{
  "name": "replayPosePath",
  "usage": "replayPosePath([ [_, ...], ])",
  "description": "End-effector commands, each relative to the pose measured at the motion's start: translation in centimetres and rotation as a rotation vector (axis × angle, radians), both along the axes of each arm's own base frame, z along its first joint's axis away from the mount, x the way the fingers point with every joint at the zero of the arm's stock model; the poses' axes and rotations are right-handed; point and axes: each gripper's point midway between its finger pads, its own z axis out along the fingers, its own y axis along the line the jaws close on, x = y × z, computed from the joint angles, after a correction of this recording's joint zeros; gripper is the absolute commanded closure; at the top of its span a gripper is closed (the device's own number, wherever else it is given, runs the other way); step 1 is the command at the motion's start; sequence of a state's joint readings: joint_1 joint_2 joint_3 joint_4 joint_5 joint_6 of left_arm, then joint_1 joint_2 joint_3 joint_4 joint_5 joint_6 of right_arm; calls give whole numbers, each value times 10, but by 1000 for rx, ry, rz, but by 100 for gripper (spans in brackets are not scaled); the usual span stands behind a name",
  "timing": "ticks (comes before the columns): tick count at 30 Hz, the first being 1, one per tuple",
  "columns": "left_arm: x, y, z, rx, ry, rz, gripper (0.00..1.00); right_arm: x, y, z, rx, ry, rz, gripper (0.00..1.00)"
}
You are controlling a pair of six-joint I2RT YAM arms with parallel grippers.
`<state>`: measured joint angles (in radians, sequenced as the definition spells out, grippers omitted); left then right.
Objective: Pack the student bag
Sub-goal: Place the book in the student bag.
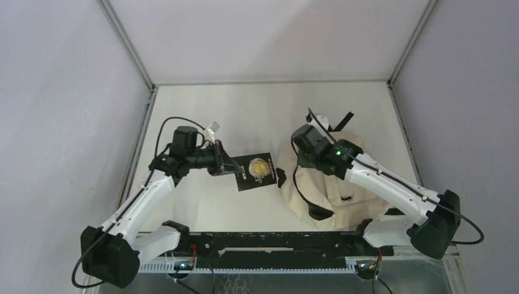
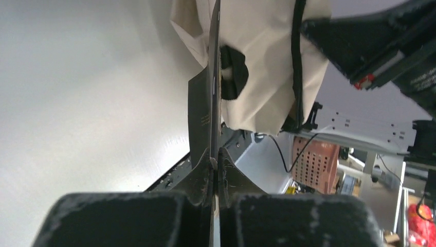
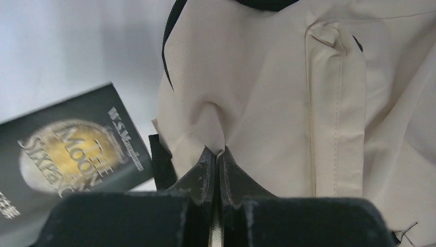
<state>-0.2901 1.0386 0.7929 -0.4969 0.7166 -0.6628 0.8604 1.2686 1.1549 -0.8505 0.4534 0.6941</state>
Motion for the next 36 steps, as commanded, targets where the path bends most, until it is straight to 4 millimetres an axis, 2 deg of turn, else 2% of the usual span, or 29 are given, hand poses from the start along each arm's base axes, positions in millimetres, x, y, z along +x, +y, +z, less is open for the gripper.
replayPosePath([
  [1,3,-24,27,-83,-57,-46,100,9,3,18,131,-25,18,91],
  [4,6,-24,25,-72,-59,-31,100,7,3,7,151,9,32,81],
  [12,8,-21,16,-44,-42,-20,100,8,13,-29,214,88,52,84],
  [13,8,-21,17,-43,-45,-19,100,9,14,-31,218,95,50,89],
  [14,8,-21,18,-44,-47,-19,100,9,14,-33,220,99,46,100],
  [17,7,-22,26,-58,-58,-23,100,10,15,-22,250,70,50,100],
  [21,5,-25,38,-80,-78,-32,100,11,9,14,331,-22,65,100],
  [26,1,-42,52,-144,-81,-85,100,10,-4,43,399,-76,58,100],
  [32,0,-70,77,-268,-64,-146,100,7,-10,50,410,-94,49,100],
  [36,6,-82,79,-264,-64,-162,100,6,-11,50,409,-91,44,100],
])
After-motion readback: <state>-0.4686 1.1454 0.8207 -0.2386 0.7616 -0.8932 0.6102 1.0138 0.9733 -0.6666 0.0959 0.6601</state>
